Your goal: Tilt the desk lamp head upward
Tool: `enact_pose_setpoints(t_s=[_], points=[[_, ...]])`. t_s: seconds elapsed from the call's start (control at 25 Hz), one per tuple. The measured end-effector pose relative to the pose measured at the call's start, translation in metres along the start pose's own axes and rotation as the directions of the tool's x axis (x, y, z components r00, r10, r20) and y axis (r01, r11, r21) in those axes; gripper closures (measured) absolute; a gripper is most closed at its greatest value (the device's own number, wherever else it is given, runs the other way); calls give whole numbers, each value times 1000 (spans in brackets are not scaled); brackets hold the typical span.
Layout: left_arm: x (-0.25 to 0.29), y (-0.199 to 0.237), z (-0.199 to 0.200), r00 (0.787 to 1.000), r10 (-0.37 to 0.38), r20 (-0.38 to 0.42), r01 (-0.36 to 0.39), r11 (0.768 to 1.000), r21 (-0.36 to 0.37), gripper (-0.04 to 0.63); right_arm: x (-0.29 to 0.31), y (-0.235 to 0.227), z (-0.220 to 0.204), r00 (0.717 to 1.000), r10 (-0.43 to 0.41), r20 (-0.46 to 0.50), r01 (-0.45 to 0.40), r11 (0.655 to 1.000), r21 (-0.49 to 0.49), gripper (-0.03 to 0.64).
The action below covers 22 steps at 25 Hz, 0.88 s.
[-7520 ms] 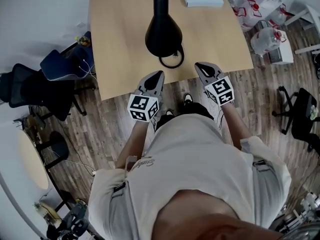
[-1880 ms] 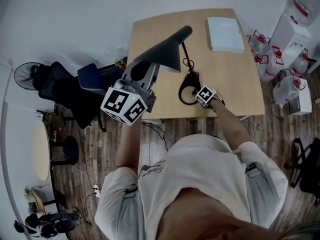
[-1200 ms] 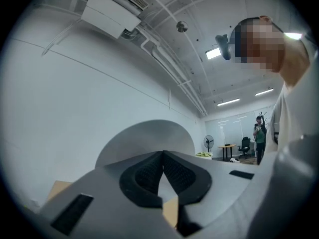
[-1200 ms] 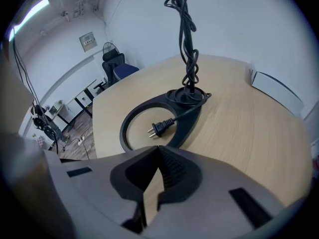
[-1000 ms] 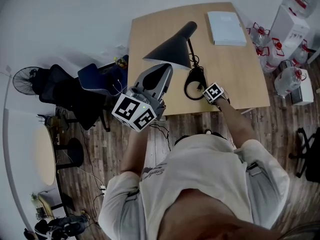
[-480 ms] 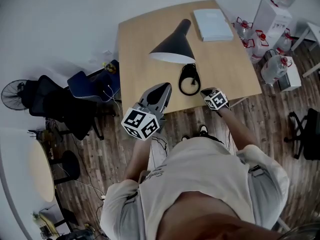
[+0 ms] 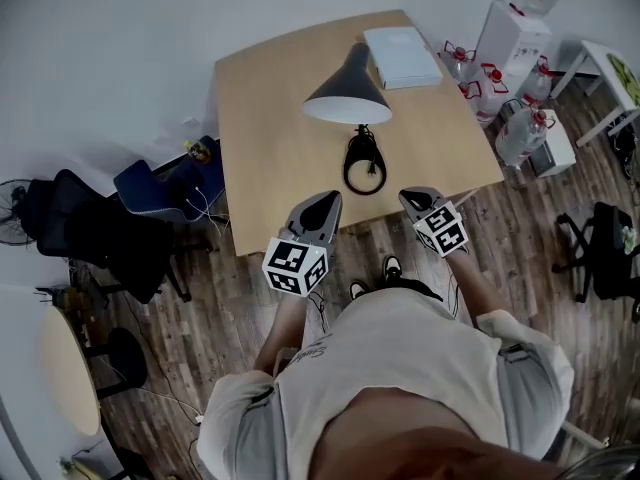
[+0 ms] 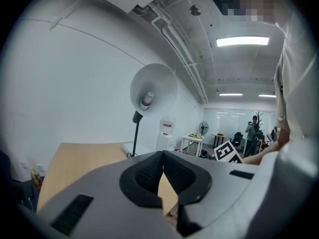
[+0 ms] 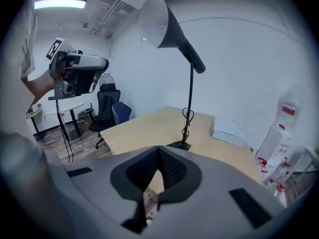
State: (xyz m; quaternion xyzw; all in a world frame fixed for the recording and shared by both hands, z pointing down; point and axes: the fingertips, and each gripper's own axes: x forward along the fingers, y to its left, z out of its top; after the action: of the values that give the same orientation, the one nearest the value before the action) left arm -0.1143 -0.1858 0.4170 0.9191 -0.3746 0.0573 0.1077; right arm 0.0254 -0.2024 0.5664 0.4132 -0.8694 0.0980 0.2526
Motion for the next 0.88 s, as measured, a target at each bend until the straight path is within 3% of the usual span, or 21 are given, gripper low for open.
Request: enact_pose_setpoints(t_s=[0.12, 0.36, 0.88], points=[[-2, 3, -10, 1000, -7, -8, 7, 999, -36, 581, -18, 9, 19, 998, -26, 51, 25, 1000, 7, 621], [-1, -4, -8, 1000, -16, -4, 16, 999, -39, 581, -56, 14, 77, 975, -48, 217, 41, 998, 40, 621], [5, -21, 53, 995, 16, 97, -18, 1000, 18, 581, -107, 2, 167, 903, -26, 428, 48, 998, -40, 621]])
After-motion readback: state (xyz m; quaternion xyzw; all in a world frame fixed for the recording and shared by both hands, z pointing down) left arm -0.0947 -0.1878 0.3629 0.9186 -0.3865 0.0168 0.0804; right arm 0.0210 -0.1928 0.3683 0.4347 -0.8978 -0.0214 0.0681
